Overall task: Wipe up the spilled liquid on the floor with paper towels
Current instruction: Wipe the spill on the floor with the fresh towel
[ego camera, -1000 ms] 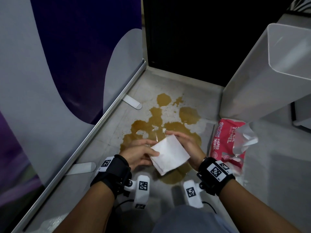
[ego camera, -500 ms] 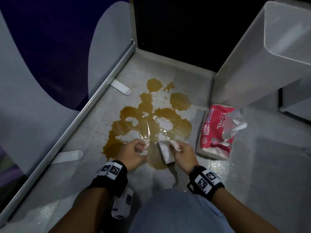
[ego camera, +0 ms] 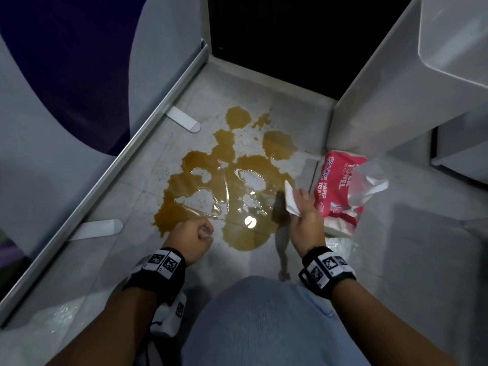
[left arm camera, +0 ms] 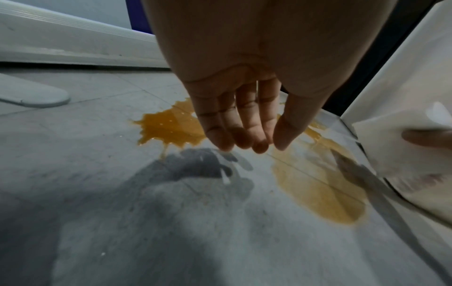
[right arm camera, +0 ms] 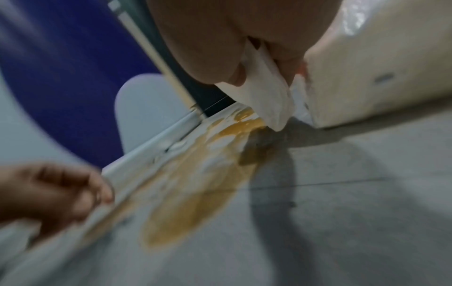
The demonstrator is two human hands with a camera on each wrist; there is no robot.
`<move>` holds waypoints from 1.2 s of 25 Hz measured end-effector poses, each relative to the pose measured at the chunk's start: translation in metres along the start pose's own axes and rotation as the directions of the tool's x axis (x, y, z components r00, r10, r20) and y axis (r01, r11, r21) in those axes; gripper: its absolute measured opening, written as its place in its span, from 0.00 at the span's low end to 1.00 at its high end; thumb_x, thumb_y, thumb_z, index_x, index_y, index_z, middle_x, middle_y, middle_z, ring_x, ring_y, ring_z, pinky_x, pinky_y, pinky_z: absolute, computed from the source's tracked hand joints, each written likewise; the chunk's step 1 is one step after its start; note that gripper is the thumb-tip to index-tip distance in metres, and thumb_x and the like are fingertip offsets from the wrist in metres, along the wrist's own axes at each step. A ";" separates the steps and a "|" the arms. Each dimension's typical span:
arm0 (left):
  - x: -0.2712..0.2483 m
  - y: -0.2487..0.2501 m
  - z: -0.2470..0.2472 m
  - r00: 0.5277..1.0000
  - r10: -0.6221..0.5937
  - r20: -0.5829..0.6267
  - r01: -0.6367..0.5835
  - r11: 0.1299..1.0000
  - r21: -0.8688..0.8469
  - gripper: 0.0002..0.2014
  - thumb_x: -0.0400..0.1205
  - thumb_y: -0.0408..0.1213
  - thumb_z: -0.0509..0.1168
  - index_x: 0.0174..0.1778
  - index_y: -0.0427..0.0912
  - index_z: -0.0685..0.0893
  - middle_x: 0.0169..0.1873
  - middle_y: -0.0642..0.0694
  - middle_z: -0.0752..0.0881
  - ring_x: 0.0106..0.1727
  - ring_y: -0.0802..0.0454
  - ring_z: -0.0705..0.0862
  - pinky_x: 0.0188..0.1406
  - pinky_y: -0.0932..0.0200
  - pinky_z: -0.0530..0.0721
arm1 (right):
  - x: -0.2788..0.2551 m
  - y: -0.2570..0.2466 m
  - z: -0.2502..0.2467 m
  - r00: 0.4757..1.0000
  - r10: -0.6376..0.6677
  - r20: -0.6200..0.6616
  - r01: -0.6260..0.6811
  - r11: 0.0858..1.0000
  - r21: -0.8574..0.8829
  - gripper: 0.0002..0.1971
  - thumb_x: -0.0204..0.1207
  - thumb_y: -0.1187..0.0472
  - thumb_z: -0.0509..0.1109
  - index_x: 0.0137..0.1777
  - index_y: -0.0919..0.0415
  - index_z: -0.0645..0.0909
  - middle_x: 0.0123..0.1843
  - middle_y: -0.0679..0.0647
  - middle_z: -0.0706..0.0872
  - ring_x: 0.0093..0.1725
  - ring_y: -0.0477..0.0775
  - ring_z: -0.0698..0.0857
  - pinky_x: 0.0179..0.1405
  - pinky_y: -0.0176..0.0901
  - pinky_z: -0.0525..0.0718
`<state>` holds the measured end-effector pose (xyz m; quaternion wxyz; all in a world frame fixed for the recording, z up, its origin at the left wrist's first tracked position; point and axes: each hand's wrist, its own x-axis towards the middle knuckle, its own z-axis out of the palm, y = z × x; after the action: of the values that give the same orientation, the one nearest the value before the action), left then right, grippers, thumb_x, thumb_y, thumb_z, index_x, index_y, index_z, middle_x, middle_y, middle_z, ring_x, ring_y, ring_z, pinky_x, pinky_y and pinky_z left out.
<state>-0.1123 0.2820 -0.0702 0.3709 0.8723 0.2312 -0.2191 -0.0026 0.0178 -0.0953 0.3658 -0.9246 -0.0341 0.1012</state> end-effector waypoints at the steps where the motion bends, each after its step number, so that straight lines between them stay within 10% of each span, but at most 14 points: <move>1: -0.001 -0.003 0.001 1.000 -0.010 0.003 0.010 0.999 0.033 0.06 0.76 0.36 0.69 0.45 0.53 0.85 0.35 0.53 0.85 0.40 0.53 0.84 0.41 0.62 0.82 | -0.007 -0.001 0.003 0.994 -0.093 0.065 0.101 0.987 -0.127 0.32 0.81 0.75 0.63 0.85 0.57 0.66 0.86 0.57 0.65 0.86 0.57 0.60 0.86 0.59 0.59; 4: -0.003 -0.015 0.004 1.000 -0.008 0.027 0.003 0.986 0.165 0.09 0.77 0.36 0.67 0.52 0.52 0.83 0.47 0.54 0.82 0.52 0.52 0.80 0.55 0.52 0.83 | -0.020 0.005 0.014 0.944 -0.260 0.203 0.322 0.862 -0.392 0.41 0.76 0.77 0.68 0.87 0.59 0.59 0.88 0.59 0.57 0.86 0.57 0.49 0.85 0.58 0.50; 8: -0.011 -0.029 0.014 1.000 -0.001 0.019 -0.005 0.955 0.298 0.19 0.75 0.37 0.66 0.63 0.51 0.79 0.59 0.51 0.78 0.63 0.48 0.72 0.62 0.50 0.78 | -0.031 0.021 0.029 0.927 -0.117 0.356 0.273 0.860 -0.431 0.41 0.77 0.74 0.62 0.88 0.63 0.50 0.89 0.64 0.51 0.88 0.67 0.50 0.85 0.65 0.59; 14: -0.030 -0.043 0.033 0.996 0.076 -0.037 -0.053 0.899 0.434 0.44 0.55 0.42 0.78 0.71 0.42 0.76 0.64 0.41 0.78 0.63 0.39 0.77 0.60 0.47 0.81 | -0.033 0.019 0.047 0.954 -0.045 0.296 0.205 0.819 -0.536 0.34 0.83 0.50 0.45 0.88 0.62 0.52 0.89 0.62 0.57 0.87 0.67 0.57 0.84 0.66 0.59; 27: -0.024 -0.055 0.041 0.975 -0.007 0.224 -0.114 0.845 0.523 0.72 0.32 0.57 0.85 0.73 0.26 0.70 0.66 0.26 0.81 0.64 0.24 0.82 0.59 0.33 0.79 | -0.046 -0.002 0.083 0.979 0.101 0.175 -0.020 0.911 -0.411 0.39 0.77 0.47 0.29 0.89 0.59 0.42 0.90 0.57 0.41 0.89 0.59 0.38 0.86 0.61 0.34; 30: -0.027 -0.043 0.034 0.979 -0.010 0.202 -0.105 0.830 0.548 0.70 0.51 0.56 0.85 0.82 0.26 0.58 0.81 0.27 0.63 0.80 0.25 0.63 0.76 0.42 0.58 | -0.046 -0.011 0.089 0.979 0.138 0.149 -0.072 0.921 -0.384 0.38 0.79 0.47 0.30 0.89 0.59 0.43 0.90 0.58 0.40 0.88 0.60 0.38 0.85 0.61 0.32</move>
<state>-0.1655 0.2767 -0.0998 0.1278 0.9218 0.0981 -0.3527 -0.0662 0.0789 -0.1439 0.1714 -0.9657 -0.0347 0.1922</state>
